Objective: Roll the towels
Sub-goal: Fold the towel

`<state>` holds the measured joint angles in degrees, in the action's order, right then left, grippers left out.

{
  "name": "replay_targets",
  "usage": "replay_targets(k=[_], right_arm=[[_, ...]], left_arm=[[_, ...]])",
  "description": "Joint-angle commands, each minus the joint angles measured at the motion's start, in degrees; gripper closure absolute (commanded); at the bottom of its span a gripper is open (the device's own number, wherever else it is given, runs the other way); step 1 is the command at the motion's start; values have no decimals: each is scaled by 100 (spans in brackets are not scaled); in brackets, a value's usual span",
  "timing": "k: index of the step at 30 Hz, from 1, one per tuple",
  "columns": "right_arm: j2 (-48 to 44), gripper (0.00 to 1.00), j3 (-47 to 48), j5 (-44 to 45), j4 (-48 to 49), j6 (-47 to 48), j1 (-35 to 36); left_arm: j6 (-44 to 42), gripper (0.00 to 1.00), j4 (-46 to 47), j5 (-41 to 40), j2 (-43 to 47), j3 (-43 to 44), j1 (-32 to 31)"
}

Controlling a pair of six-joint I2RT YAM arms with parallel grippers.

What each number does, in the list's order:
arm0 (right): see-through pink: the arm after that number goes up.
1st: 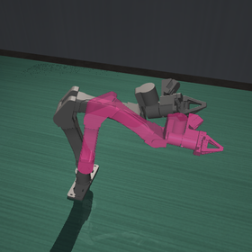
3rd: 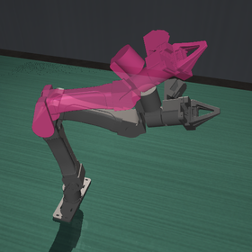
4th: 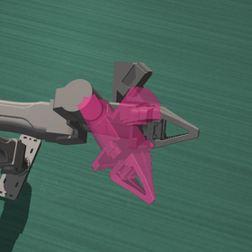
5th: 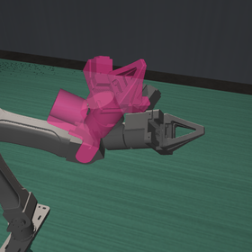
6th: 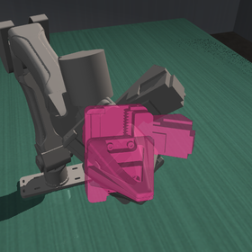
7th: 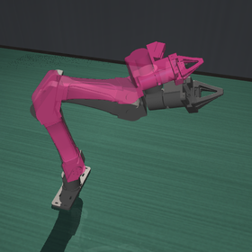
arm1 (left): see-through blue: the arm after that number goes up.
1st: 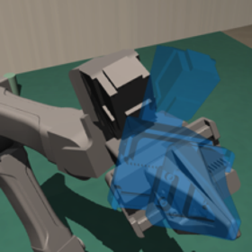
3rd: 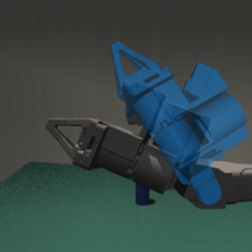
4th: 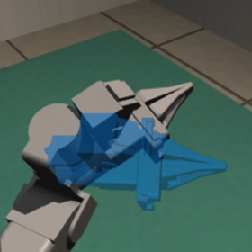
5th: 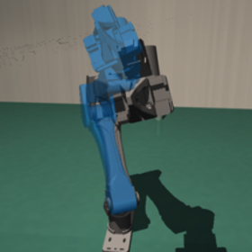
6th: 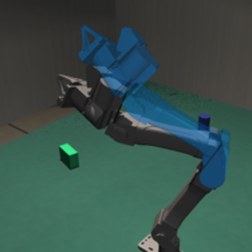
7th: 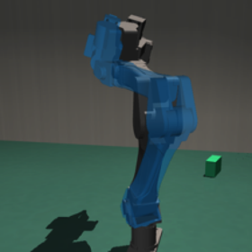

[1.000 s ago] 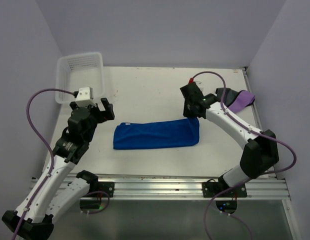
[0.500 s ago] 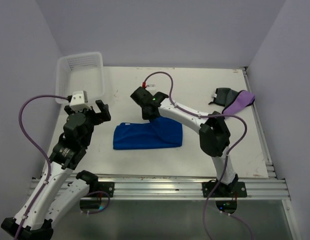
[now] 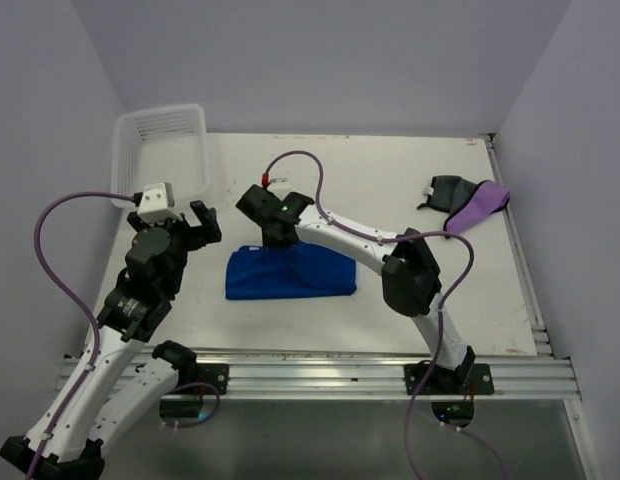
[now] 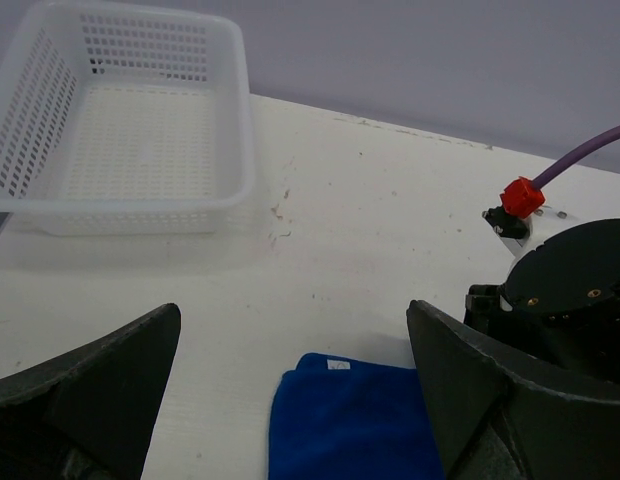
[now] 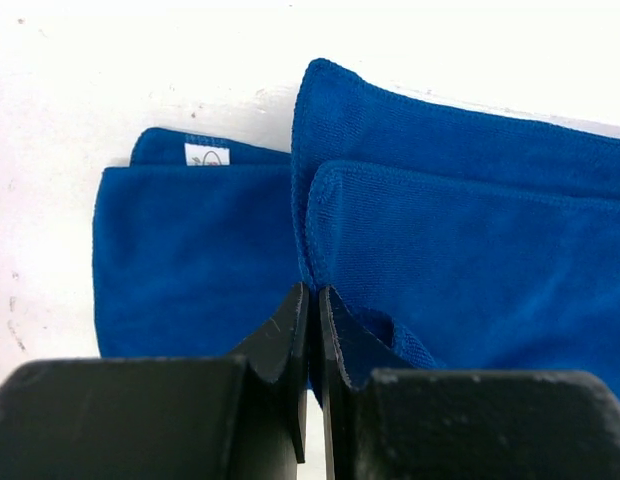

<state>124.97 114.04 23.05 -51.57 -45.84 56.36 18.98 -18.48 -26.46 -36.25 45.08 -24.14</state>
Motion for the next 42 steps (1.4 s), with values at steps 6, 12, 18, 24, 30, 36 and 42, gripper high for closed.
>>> replay_targets(k=[6,12,18,24,30,36,42], right_arm=[[80,100,715,-37,7,-329,314],[388,100,1059,-125,6,-425,534],[625,100,1094,-300,156,-530,648],[845,100,1041,-529,437,-653,727],[582,100,305,-722,1209,-908,727],[397,100,-189,-942,1747,-1084,727],[344,100,-602,-1241,2388,-1277,736]], left_arm=[[70,0,222,-167,92,-87,-38],[70,0,231,-176,109,-96,-82],[62,0,231,-184,127,-105,-117],[62,0,213,-219,136,-96,-144],[324,1,-163,-1139,127,70,-152],[905,0,-639,-2548,180,150,-152],[1002,0,-718,-2672,197,177,-144]])
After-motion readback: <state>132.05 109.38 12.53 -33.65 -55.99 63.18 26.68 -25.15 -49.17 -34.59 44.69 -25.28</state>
